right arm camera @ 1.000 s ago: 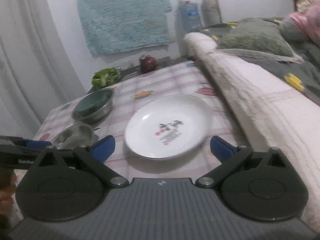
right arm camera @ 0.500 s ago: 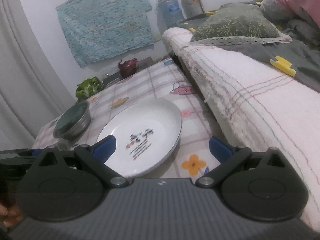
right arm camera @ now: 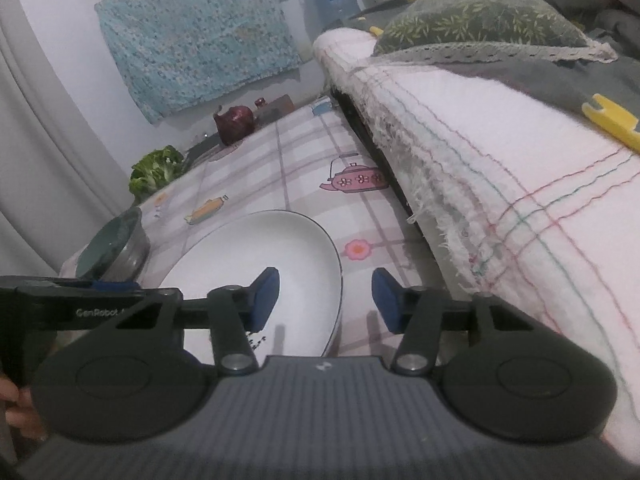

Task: Organize plates and bowls
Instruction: 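Move both open tools toward the white printed plate, then close the right tool on the white plate rim while the left tool grips the rim beside it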

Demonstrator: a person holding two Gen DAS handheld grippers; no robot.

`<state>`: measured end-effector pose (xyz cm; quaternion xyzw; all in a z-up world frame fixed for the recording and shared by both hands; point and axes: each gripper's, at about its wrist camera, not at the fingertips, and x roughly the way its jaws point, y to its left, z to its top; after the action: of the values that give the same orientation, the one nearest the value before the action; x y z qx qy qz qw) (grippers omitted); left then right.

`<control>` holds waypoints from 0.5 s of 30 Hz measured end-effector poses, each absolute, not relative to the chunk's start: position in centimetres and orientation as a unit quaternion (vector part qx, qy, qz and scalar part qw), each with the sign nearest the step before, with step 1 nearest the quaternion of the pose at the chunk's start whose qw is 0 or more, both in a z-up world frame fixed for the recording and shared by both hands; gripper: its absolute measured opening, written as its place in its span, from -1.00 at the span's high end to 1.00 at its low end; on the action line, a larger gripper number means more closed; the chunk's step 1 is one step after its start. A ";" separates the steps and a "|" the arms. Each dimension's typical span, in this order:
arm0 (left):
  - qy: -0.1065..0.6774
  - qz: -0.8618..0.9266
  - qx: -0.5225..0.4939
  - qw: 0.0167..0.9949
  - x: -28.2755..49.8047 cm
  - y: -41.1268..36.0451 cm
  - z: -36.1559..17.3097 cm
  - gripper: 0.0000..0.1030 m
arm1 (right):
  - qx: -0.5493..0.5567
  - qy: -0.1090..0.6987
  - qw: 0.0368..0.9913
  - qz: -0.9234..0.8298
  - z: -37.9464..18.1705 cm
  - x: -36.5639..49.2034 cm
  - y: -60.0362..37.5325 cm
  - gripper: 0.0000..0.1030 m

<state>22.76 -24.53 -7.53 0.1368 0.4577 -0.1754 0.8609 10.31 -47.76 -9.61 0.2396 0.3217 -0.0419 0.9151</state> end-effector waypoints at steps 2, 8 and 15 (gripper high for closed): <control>0.469 -0.174 0.129 0.856 23.0 -24.5 -8.0 0.04 | 0.235 0.327 0.914 -0.044 -10.0 10.9 -47.6 0.18; 0.472 -0.186 0.112 0.854 22.7 -24.5 -8.1 0.37 | 0.238 0.341 0.909 -0.039 -11.0 11.8 -47.3 0.59; 0.453 -0.182 0.143 0.861 21.0 -25.1 -7.9 0.38 | 0.241 0.345 0.907 -0.035 -10.9 11.7 -47.1 0.58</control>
<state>21.01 -25.09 -7.87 0.1428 0.4535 -0.1824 0.8606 11.73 -47.14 -10.88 0.2413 0.3445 -0.0348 0.9066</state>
